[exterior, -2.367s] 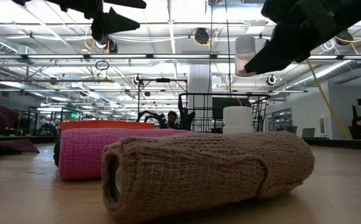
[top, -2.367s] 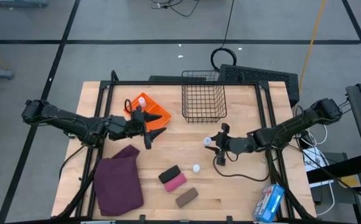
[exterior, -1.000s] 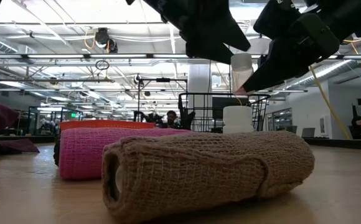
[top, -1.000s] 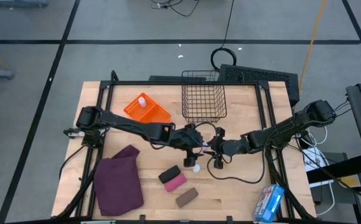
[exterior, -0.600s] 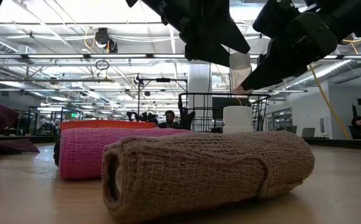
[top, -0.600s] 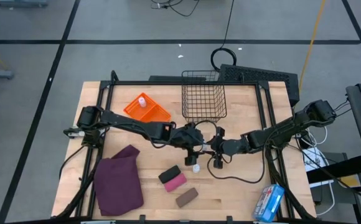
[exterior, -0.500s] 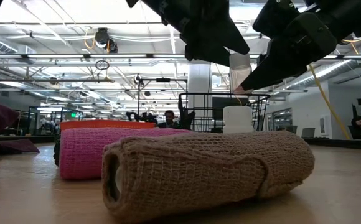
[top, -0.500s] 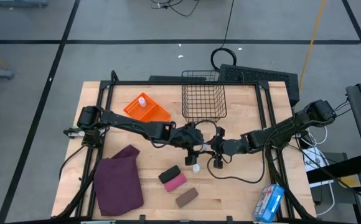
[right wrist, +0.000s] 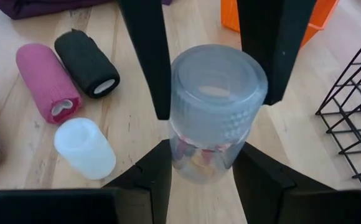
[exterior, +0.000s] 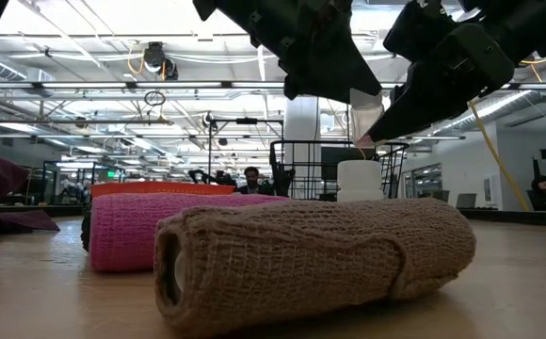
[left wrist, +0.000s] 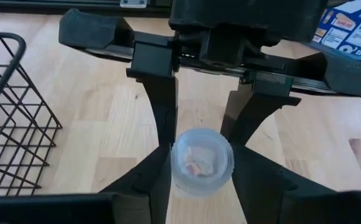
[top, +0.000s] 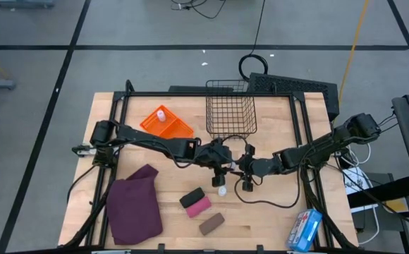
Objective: Pick & Place Medicine items
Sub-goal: Put the white pill bottle into the top orange basket
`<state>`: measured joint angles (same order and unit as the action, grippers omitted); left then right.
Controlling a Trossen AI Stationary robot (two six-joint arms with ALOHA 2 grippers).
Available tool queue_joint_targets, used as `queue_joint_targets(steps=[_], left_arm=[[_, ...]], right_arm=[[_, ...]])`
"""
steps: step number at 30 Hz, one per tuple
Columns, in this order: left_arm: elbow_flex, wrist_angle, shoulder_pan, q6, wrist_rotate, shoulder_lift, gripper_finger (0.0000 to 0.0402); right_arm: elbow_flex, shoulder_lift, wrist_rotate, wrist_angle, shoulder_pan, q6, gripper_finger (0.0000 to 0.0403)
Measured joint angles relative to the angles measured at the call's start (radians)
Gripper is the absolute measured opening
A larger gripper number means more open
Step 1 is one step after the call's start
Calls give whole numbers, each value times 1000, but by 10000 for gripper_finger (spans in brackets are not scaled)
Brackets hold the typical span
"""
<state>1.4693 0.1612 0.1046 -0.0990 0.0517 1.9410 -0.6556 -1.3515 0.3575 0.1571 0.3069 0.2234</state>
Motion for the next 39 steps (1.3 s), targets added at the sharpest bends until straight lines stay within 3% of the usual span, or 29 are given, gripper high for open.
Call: queue_joint_targets(steps=[6,14,18,24,33,39], left_arm=[[-1,19,-3,0,10,-30,134],[-1,160,-13,-8,187,-169,134],[-61,215,-13,-17,269,-257,134],[-302,185,-53,-123,383,-490,134],[-679,191,-159,-441,629,-839,134],[-863,185,-254,-589,661,-978,134]], right_arm=[[-2,2,6,10,0,4,146],[1,16,-22,-19,5,34,201],[-2,33,-57,-14,3,35,215],[-1,68,-75,-18,3,35,218],[-1,74,-73,-6,2,34,213],[-1,74,-72,-4,2,34,212]])
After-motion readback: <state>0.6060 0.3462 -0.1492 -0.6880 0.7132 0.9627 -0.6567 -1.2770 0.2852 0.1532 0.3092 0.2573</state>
